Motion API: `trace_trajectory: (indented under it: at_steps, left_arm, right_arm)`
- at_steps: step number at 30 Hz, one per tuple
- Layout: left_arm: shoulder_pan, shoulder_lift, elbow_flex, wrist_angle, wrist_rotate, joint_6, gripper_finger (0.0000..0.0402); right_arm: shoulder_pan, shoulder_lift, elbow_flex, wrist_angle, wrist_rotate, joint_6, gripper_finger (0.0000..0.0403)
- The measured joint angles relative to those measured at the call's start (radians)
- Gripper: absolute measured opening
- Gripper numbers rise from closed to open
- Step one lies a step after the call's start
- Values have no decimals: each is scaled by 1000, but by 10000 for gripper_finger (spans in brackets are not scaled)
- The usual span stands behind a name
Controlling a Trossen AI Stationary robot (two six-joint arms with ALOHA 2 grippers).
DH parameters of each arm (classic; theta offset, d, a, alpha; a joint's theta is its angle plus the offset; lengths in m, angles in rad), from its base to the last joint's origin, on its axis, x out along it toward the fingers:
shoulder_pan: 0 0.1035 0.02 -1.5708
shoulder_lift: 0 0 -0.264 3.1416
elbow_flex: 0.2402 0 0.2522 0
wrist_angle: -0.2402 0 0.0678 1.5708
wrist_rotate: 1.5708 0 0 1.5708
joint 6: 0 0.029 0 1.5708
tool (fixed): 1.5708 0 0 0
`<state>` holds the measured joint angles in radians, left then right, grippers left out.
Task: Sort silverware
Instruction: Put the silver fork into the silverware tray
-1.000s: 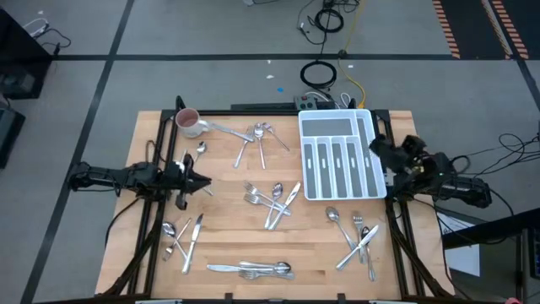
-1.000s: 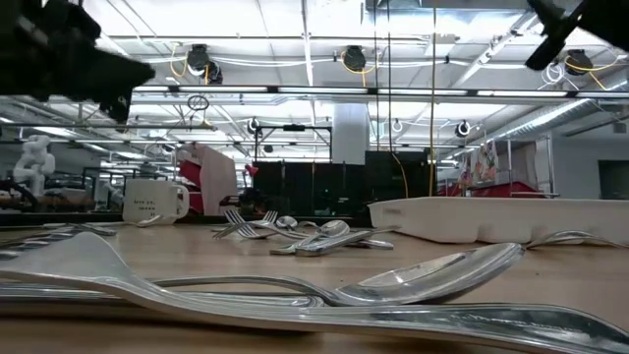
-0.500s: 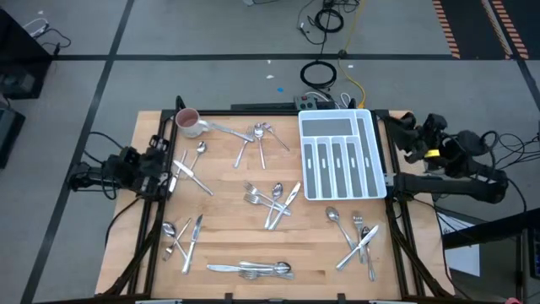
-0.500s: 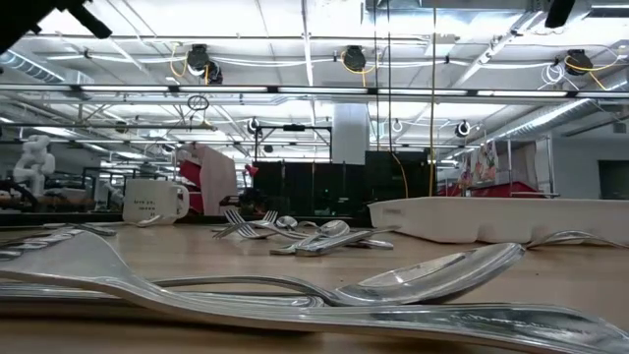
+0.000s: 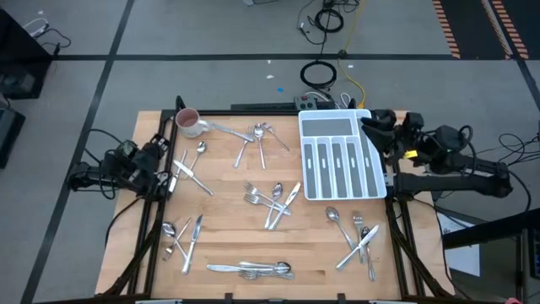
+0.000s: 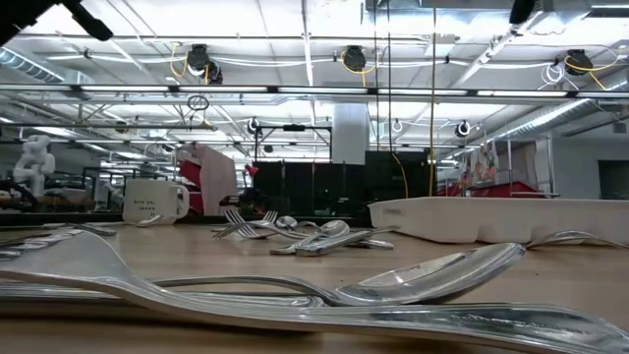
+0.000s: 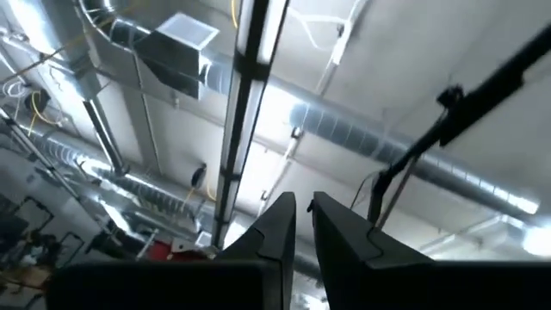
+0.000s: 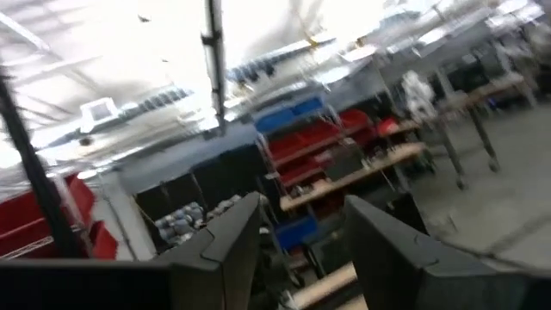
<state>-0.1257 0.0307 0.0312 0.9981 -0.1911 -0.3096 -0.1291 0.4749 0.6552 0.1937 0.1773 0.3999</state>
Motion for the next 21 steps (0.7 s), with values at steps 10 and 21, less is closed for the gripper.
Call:
trace_trajectory:
  at_steps: [10, 21]
  left_arm:
    - [0, 0, 36, 276, -113, 58, 50]
    - [0, 0, 38, 197, -123, 86, 50]
  right_arm:
    - [0, 73, 85, -16, -27, -104, 162]
    - [0, 119, 132, -181, -14, -153, 162]
